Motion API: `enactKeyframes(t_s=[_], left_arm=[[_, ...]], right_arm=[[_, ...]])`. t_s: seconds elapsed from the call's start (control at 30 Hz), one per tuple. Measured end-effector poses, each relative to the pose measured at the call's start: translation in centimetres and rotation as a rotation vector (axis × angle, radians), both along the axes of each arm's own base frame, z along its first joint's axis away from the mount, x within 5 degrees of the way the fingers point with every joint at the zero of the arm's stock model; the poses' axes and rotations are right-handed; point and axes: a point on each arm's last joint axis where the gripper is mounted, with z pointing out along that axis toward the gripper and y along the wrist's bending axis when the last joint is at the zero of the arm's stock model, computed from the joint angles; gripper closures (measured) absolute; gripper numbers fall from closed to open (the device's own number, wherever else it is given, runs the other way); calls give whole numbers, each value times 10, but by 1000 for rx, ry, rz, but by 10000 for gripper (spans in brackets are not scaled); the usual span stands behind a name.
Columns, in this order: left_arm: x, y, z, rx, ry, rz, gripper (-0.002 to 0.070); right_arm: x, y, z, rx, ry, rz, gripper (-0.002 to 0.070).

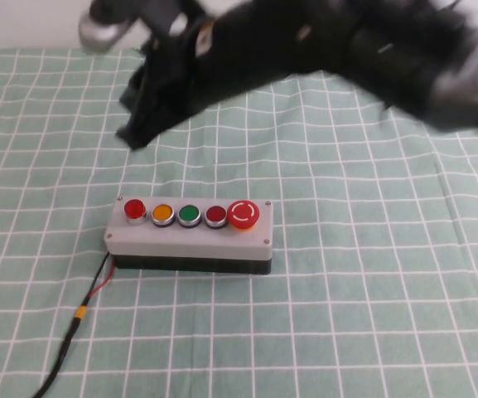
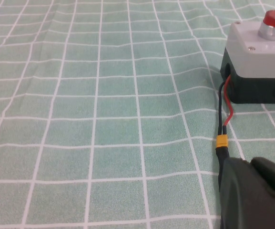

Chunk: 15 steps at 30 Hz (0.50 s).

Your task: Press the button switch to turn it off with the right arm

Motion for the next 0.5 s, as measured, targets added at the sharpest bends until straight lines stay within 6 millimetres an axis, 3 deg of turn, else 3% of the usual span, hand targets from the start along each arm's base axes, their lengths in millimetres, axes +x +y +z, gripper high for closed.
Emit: enactKeyframes(t_s=[0.1, 0.2, 0.33, 0.5], left_arm=[[0, 0, 0, 0, 0, 0, 678], [0, 0, 0, 0, 0, 0, 678], [0, 0, 0, 0, 0, 0, 678], [0, 0, 0, 0, 0, 0, 678]], right_arm=[[-21, -28, 43, 9, -59, -39, 692], [-39, -58, 60, -18, -101, -105, 692], [-75, -104, 62, 12, -119, -189, 692], [-131, -163, 49, 138, -143, -228, 692]])
